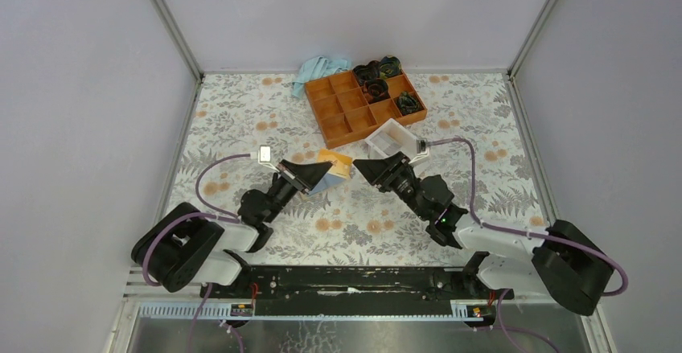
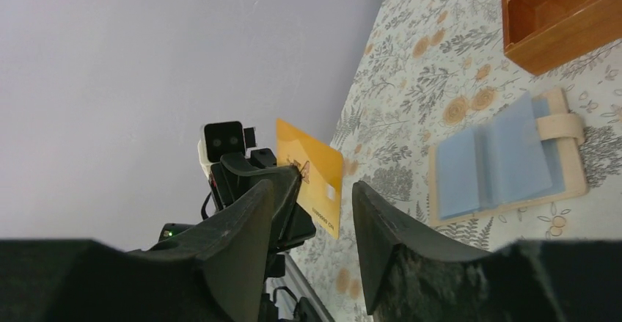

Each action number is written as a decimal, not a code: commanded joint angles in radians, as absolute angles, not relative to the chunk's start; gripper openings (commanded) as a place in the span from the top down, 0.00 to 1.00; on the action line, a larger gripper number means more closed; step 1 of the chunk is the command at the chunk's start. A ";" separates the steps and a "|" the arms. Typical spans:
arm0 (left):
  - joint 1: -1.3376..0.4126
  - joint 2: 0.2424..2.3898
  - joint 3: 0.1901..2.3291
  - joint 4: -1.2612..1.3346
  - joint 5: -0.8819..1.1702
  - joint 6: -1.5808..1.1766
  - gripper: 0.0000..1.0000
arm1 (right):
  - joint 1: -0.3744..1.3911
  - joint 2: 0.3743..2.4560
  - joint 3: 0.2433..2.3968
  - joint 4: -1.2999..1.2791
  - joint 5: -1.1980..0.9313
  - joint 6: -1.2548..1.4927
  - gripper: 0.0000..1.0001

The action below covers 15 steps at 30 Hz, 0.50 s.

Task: Put the credit cards into the card holder
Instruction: Pick up the credit card from the storage box.

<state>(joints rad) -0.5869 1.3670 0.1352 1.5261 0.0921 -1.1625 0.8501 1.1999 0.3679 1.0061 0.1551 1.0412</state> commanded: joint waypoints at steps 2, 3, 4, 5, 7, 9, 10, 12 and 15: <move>-0.542 1.374 0.108 1.597 0.196 -1.123 0.93 | 0.857 1.066 0.412 0.798 0.155 0.860 0.46; -0.532 1.373 0.108 1.594 0.221 -1.123 0.93 | 0.857 1.046 0.429 0.740 0.155 0.820 0.46; -0.521 1.376 0.112 1.594 0.253 -1.125 0.94 | 0.856 1.023 0.444 0.684 0.155 0.773 0.45; -0.511 1.381 0.119 1.593 0.289 -1.128 0.94 | 0.855 1.007 0.461 0.630 0.150 0.729 0.44; -0.491 1.398 0.140 1.586 0.366 -1.139 0.95 | 0.845 0.981 0.514 0.498 0.125 0.624 0.45; -0.475 1.421 0.161 1.581 0.458 -1.154 0.96 | 0.829 0.972 0.568 0.378 0.091 0.540 0.45; -0.468 1.434 0.171 1.580 0.494 -1.160 0.96 | 0.816 0.968 0.588 0.337 0.064 0.509 0.45; -0.459 1.460 0.188 1.583 0.562 -1.174 0.96 | 0.763 0.966 0.619 0.278 -0.005 0.476 0.45; -0.451 1.495 0.212 1.587 0.651 -1.194 0.96 | 0.668 0.991 0.656 0.228 -0.177 0.456 0.45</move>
<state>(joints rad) -0.4664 1.4574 0.1680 1.5261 0.4587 -1.1690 0.7685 0.9859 0.5827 0.3748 0.0303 0.5758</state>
